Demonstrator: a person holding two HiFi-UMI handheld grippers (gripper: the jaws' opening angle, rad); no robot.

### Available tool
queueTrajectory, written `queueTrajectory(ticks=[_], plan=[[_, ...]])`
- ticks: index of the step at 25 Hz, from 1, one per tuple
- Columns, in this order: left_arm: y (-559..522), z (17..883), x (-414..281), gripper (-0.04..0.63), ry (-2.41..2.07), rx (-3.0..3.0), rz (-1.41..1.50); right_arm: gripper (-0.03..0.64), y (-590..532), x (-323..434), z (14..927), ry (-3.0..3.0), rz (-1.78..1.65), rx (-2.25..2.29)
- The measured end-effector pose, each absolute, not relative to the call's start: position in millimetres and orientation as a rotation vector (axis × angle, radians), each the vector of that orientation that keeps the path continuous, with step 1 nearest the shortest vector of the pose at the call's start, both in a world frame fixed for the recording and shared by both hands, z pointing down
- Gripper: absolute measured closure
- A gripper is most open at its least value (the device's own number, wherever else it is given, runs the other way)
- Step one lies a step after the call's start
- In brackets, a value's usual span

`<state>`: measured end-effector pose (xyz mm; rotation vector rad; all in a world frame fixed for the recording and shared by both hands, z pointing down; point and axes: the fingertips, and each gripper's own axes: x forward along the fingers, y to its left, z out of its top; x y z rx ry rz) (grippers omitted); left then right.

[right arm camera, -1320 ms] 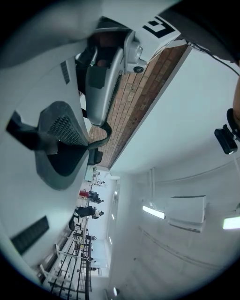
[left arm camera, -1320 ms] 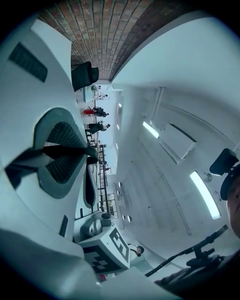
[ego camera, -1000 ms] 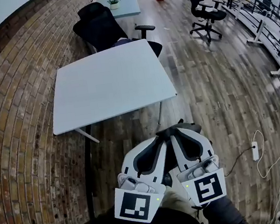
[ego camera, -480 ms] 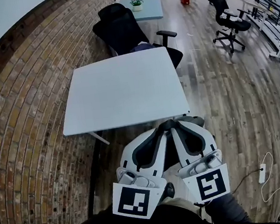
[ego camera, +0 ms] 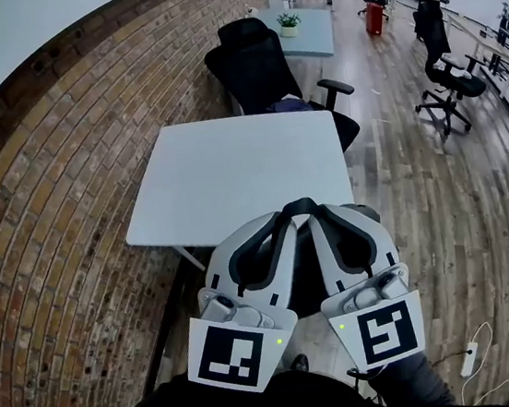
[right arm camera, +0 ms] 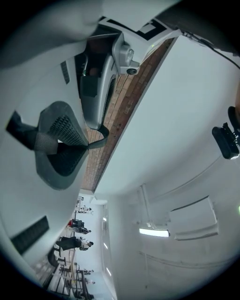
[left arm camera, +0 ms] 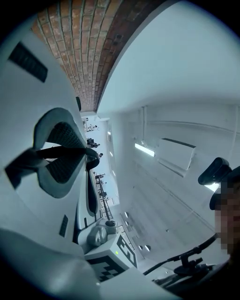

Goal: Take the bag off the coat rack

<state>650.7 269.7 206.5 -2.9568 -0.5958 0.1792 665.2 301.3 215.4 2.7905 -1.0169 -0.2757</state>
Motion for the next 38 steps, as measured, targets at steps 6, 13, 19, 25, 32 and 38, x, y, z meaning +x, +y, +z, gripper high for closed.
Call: queueTrajectory(ticks=[6,13,19,25,32,38], plan=[[256,172,675,0.552,-0.571,-2.923,0.241,0.592,288,689,184,-1.065,-0.338,2.787],[226,143,722,0.554,-0.560,-2.899,0.330,0.592,261,733,158,-1.077,-0.407,2.758],[207,134,776,0.554,-0.601,-2.870,0.361,0.592,241,788,148,-1.049,-0.438,2.759],[188,133,833,0.552,-0.643,-2.864,0.325,0.592,222,844,147,-1.021,-0.407,2.785],[159,154,893,0.554,-0.639,-2.815,0.294,0.591,192,907,163,-0.990,-0.391,2.778],[144,169,927,0.552,-0.672,-2.772,0.258,0.591,172,946,172,-0.921,-0.398,2.753]])
